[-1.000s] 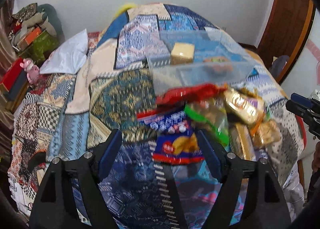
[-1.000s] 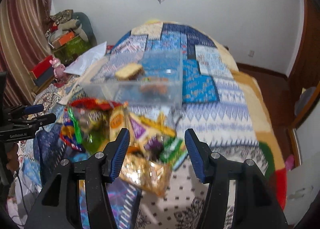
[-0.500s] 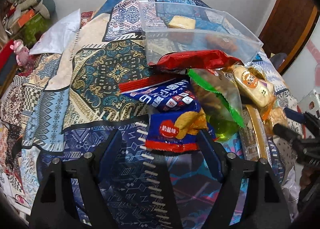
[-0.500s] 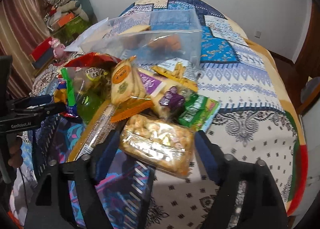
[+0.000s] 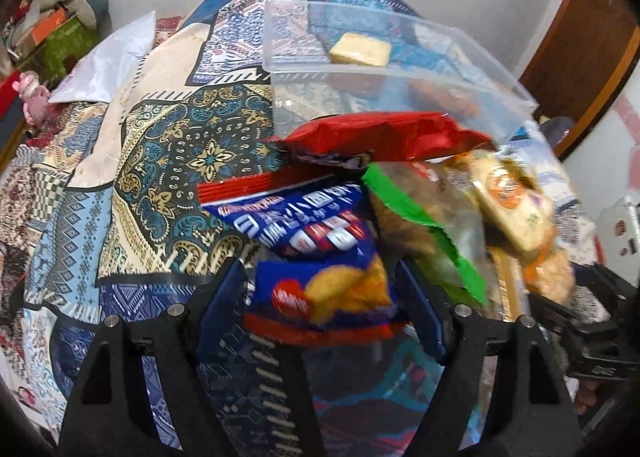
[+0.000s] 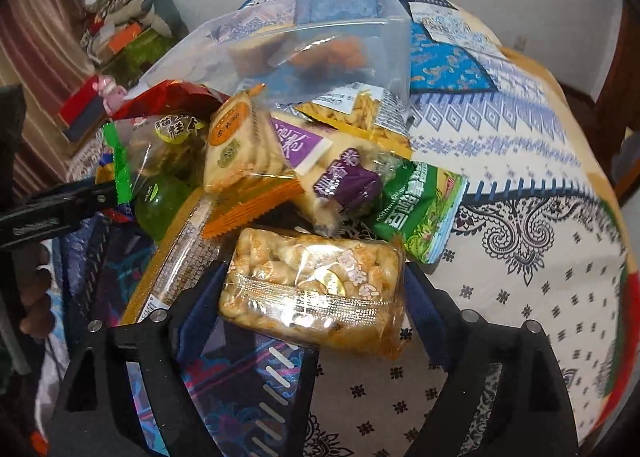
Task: Organize snacks
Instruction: 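Grasp the blue chip bag with the left tool while the right tool grasps the cracker bag, then carry the cracker bag and chip bag over the clear box and release both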
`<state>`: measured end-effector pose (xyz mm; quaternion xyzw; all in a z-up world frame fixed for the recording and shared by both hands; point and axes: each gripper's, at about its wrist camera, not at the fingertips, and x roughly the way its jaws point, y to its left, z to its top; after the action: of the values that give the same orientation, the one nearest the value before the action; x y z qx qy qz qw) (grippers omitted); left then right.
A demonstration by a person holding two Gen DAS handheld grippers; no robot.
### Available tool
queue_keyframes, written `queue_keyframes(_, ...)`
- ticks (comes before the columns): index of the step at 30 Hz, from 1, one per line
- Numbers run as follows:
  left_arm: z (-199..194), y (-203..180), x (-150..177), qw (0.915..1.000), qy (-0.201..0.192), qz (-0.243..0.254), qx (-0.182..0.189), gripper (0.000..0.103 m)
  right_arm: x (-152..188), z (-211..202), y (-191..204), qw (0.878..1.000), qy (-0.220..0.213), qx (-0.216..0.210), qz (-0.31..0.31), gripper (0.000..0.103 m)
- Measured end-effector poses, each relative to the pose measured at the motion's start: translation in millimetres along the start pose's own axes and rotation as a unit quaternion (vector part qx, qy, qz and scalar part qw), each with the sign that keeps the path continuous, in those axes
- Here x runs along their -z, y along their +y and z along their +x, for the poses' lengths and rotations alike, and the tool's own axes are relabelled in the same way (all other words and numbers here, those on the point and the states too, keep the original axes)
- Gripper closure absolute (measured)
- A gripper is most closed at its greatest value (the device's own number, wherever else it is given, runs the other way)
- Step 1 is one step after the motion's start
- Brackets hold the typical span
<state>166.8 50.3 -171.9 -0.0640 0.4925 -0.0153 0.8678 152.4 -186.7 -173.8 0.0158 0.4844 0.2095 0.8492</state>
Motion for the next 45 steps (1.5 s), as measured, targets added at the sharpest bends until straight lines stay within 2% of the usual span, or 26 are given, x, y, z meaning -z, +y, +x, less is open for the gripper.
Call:
queue_keyframes(3, 7.7, 3.9, -1.4, 0.9999, 0.004, -0.012, 0.005, 0.025, 1.0, -2.5, 0.6, 1.0, -0.002, 0.001, -0.003, 0.025)
queue_keyframes(6, 9.1, 5.8, 0.1, 0.9996, 0.002, -0.018, 0.021, 0.036, 2.9, -6.4, 0.4, 1.0, -0.003, -0.001, -0.008, 0.026)
queue_keyframes(10, 4.1, 1.9, 4.5, 1.0, -0.006, -0.005, 0.005, 0.041, 6.0, -11.5, -4.7, 1.0, -0.005, 0.001, -0.01, 0.028)
queue_keyframes(18, -18.6, 8.9, 15.0, 0.9998, -0.017, -0.003, -0.012, 0.043, 11.3, -29.8, -13.1, 1.0, -0.017, 0.013, -0.008, 0.029)
queue_keyframes(27, -57.5, 14.8, 14.4, 0.9985, -0.051, -0.007, -0.017, 0.044, -1.7, -52.7, -6.8, 0.999, -0.048, 0.02, -0.008, 0.029)
queue_keyframes(36, -93.9, 11.3, -5.7, 0.9952, -0.097, -0.007, -0.01, 0.044, -29.6, -74.3, -0.1, 0.995, -0.091, 0.022, -0.017, 0.029)
queue_keyframes(45, -104.1, 5.0, -39.0, 0.9921, -0.125, -0.003, 0.009, 0.044, -65.8, -73.0, 9.1, 0.992, -0.117, 0.021, -0.034, 0.029)
